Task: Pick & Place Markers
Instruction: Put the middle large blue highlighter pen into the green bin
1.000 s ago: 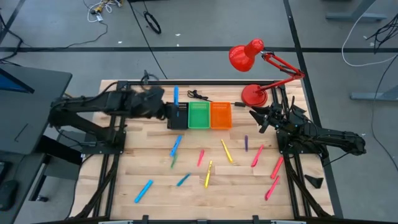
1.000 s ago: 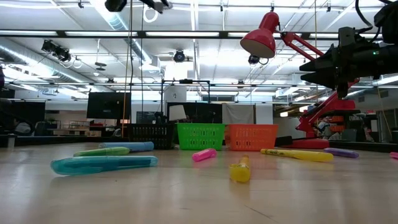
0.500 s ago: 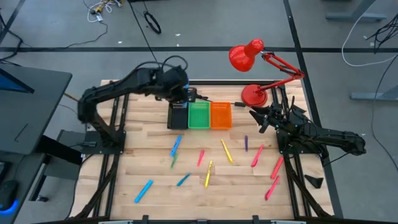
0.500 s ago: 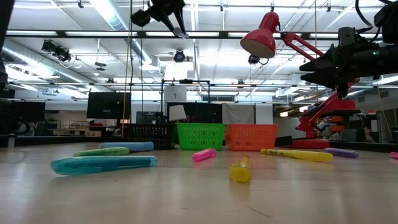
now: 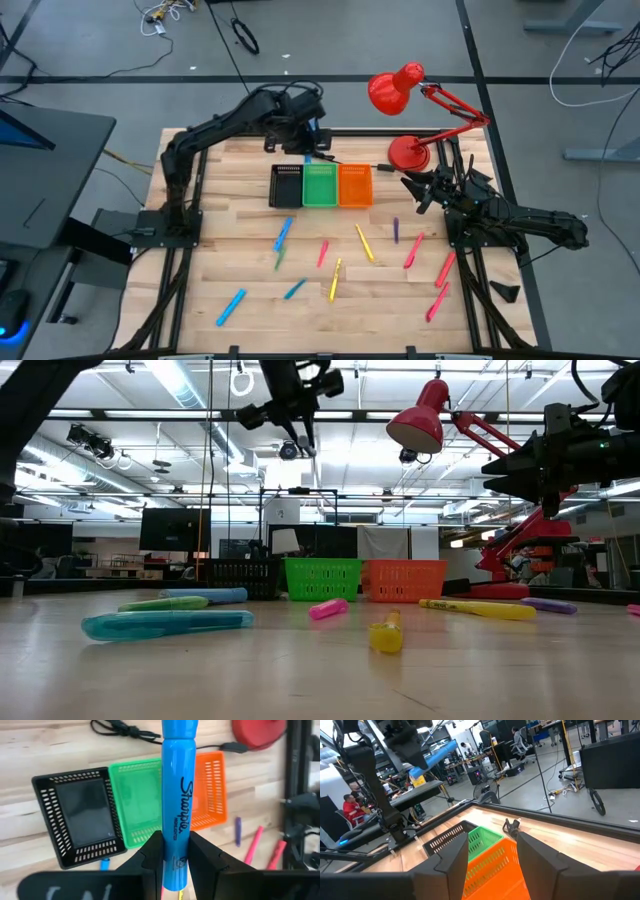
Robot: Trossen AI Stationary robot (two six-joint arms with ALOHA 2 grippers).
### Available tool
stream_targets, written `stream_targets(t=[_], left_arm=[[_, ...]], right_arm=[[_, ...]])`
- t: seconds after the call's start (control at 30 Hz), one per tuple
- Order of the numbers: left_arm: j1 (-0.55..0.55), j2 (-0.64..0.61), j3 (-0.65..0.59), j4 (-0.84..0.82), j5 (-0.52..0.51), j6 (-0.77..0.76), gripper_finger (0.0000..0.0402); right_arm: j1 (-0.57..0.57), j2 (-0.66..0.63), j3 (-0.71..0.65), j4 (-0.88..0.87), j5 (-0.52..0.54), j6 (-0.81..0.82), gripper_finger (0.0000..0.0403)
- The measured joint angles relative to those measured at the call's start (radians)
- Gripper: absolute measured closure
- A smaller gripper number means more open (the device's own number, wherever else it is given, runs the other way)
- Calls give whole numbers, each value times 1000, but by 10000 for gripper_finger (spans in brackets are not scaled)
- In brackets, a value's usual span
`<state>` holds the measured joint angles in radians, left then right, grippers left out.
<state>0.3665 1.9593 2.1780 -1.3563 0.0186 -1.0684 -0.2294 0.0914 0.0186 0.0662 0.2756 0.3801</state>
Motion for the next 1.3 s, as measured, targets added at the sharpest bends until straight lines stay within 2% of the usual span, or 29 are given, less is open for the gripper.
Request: stream_targets(t=[0.33, 0.63, 1.3], left_arm=[[4, 7, -8, -84, -26, -15, 332], [-1, 112, -9, -119, 29, 14, 332], [-35, 281, -9, -118, 32, -66, 332]], right_arm=[[0, 0, 0, 0, 0, 0, 233], [0, 0, 0, -1, 0, 0, 233], [0, 0, 0, 0, 0, 0, 233]])
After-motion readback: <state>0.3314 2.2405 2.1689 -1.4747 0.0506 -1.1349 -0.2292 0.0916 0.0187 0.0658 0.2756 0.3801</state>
